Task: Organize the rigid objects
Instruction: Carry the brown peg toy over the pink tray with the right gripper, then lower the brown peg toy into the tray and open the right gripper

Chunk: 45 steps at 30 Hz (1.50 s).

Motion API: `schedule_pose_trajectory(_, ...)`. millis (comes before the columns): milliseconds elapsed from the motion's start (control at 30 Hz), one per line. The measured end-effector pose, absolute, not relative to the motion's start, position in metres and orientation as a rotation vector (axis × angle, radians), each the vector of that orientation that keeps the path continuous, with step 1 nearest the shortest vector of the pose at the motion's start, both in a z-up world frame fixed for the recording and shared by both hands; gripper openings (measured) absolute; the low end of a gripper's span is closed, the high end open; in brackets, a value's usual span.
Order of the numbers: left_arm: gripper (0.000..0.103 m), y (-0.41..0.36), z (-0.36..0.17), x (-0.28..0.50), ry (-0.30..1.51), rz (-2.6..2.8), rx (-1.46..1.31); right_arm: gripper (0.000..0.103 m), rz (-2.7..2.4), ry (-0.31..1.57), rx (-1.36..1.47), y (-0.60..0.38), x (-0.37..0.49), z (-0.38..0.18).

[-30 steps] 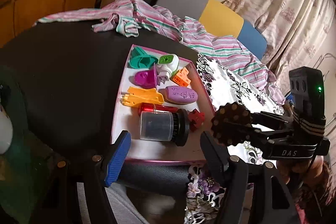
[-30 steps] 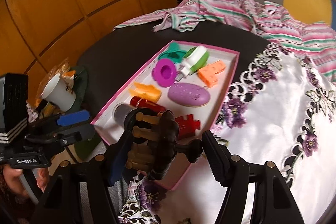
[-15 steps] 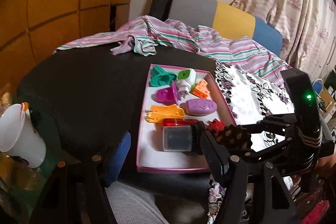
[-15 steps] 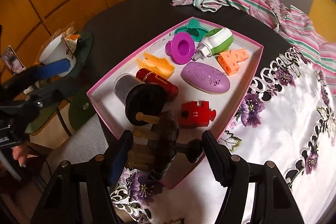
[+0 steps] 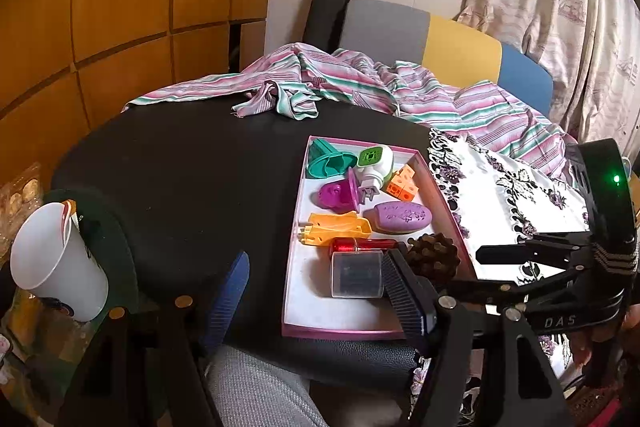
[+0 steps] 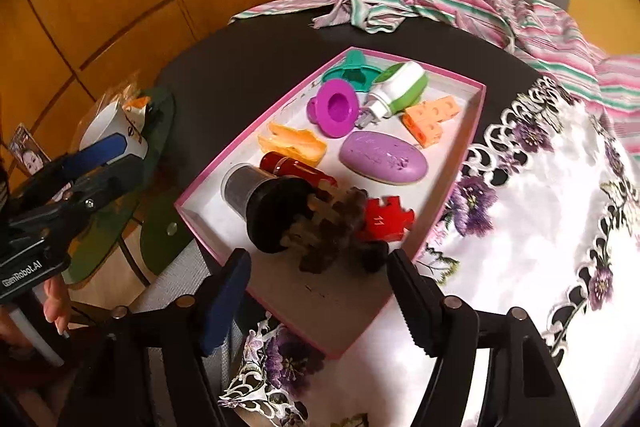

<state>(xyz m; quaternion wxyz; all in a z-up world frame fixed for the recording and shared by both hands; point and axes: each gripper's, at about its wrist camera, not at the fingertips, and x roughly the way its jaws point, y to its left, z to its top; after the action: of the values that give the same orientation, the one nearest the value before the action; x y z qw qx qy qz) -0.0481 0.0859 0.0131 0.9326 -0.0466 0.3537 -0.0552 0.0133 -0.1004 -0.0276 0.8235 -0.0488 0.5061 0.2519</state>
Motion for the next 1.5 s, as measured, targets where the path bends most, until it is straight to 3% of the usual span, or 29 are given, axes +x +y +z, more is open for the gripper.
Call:
schedule_pose_trajectory(133,0.07,0.082,0.016,-0.05,0.716,-0.084,-0.071,0.054,0.5,1.076,-0.034,-0.106,0.022,-0.031)
schedule_pose_trajectory(200,0.07,0.082,0.018,-0.051,0.707,-0.067,-0.053,0.044,0.506,1.081,-0.01,-0.105,0.026,-0.033)
schedule_pose_trajectory(400,0.07,0.083,0.024,-0.05,0.701,-0.023,-0.046,0.034,0.481,1.077,-0.104,-0.08,0.026,-0.047)
schedule_pose_trajectory(933,0.07,0.072,0.03,-0.044,0.726,0.001,-0.035,0.037,0.475,1.062,-0.023,-0.088,0.01,-0.034)
schedule_pose_trajectory(1067,0.07,0.074,0.031,-0.043,0.72,0.03,-0.034,0.048,0.431,1.034,-0.013,-0.091,0.01,-0.027)
schedule_pose_trajectory(1500,0.07,0.079,0.028,-0.04,0.775,0.087,0.002,0.048,0.292,1.026,0.187,-0.114,0.049,-0.026)
